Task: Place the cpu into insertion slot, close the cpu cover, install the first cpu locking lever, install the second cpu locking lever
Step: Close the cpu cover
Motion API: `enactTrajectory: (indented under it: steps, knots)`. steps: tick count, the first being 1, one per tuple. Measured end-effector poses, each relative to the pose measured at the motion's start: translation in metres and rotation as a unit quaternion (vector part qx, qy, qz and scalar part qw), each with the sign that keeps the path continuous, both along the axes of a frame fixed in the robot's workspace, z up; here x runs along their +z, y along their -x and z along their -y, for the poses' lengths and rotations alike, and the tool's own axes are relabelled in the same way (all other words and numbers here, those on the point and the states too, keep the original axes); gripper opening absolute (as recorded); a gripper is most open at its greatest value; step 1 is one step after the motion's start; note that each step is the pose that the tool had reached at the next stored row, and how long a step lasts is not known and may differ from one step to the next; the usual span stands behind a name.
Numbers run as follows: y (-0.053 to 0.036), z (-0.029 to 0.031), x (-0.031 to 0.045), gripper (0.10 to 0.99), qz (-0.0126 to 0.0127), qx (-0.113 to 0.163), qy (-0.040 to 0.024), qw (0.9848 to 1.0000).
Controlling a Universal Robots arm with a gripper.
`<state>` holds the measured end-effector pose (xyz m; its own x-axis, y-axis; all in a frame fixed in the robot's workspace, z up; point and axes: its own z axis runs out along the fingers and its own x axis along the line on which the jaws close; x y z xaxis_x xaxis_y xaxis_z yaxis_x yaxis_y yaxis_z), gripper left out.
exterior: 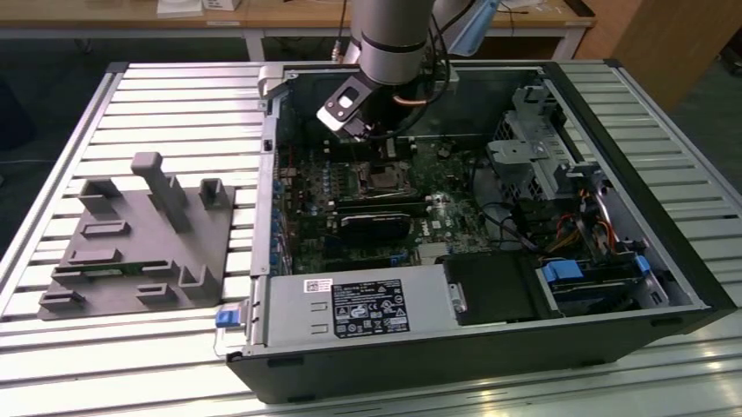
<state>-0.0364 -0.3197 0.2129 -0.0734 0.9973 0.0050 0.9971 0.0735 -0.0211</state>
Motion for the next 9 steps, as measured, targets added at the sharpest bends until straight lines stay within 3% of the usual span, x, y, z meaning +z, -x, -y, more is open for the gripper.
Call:
enactTrajectory:
  steps: [4,9]
  knots:
    - [0.0000,0.0000,0.0000,0.106,-0.0001,0.032,0.0001,0.9995]
    - [0.0000,0.0000,-0.0001,0.106,0.0000,0.077,0.0001,0.9970]
